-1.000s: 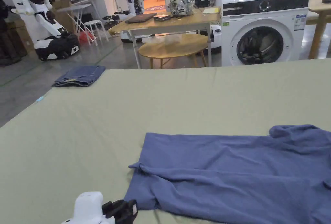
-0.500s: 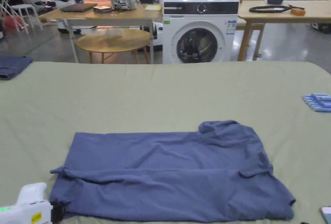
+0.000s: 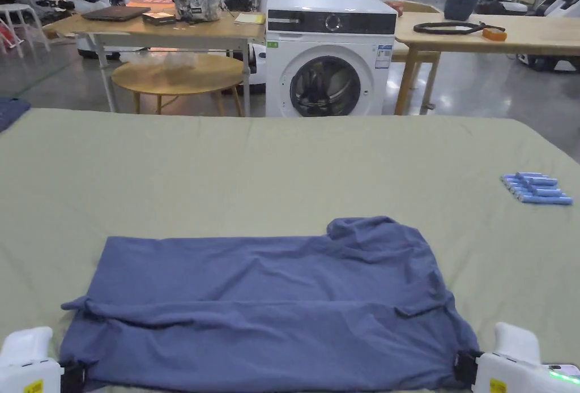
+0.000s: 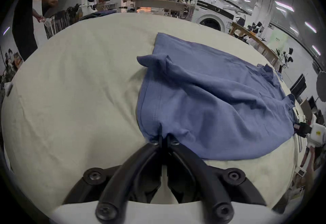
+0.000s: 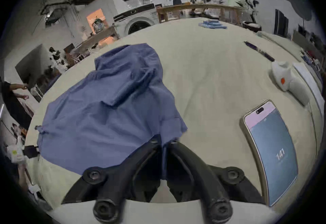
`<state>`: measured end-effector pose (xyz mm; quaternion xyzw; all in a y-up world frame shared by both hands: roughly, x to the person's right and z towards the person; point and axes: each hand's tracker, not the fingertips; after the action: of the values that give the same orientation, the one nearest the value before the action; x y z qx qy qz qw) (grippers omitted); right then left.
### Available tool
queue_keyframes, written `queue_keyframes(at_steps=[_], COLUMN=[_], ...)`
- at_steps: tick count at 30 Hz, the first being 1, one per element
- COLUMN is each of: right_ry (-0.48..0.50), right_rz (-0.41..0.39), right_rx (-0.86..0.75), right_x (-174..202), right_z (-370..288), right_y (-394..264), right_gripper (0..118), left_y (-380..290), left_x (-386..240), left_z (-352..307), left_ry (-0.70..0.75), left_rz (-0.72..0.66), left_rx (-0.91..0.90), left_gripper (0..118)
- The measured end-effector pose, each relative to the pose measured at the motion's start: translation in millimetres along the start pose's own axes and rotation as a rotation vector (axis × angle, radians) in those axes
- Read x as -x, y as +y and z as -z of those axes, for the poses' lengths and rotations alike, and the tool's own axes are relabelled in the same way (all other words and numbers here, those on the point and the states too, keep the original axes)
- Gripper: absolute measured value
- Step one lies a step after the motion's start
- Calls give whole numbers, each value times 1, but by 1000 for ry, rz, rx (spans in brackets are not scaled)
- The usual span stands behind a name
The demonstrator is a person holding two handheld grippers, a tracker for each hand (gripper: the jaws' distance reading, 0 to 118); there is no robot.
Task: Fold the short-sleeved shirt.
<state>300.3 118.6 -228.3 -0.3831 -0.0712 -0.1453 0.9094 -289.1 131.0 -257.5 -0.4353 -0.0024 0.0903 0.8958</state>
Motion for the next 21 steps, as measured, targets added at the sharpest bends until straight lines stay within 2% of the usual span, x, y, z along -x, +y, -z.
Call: queue_keyframes(at_steps=[2,3,5,9,13,16,19,20,21], right_ry=[-26,-33,-80,-85,-108,-113,-147,-161,-171], right_rz=[-27,-32,-78,-84,-100,-79,-102,-115,-123], right_rx=[-22,-34,-64,-91,-100,-73,-14,-10,-1], right_x=[0,1,4,0,-15,-24,-26,-27,-28], right_z=[-8,-15,-28,-51,-88,-127,-152,-156,-156], right_y=[2,5,9,5,-20,-52,-87,-95,-102], right_gripper=[3,3,3,3,3,3,3,8,27], left_y=[8,7,8,-1,-40,-86,-125,-133,-142], left_x=[7,12,8,8,5,12,22,24,26], left_z=[-13,-26,-50,-89,-135,-151,-159,-160,-164], left_ry=[-53,-82,-47,-66,-76,-87,-65,-68,-74], left_rz=[-17,-13,33,47,56,35,-2,-23,-14], left_rx=[-7,-86,-156,-173,-168,-125,-86,-51,-82], left_gripper=[0,0,0,0,0,0,0,11,42])
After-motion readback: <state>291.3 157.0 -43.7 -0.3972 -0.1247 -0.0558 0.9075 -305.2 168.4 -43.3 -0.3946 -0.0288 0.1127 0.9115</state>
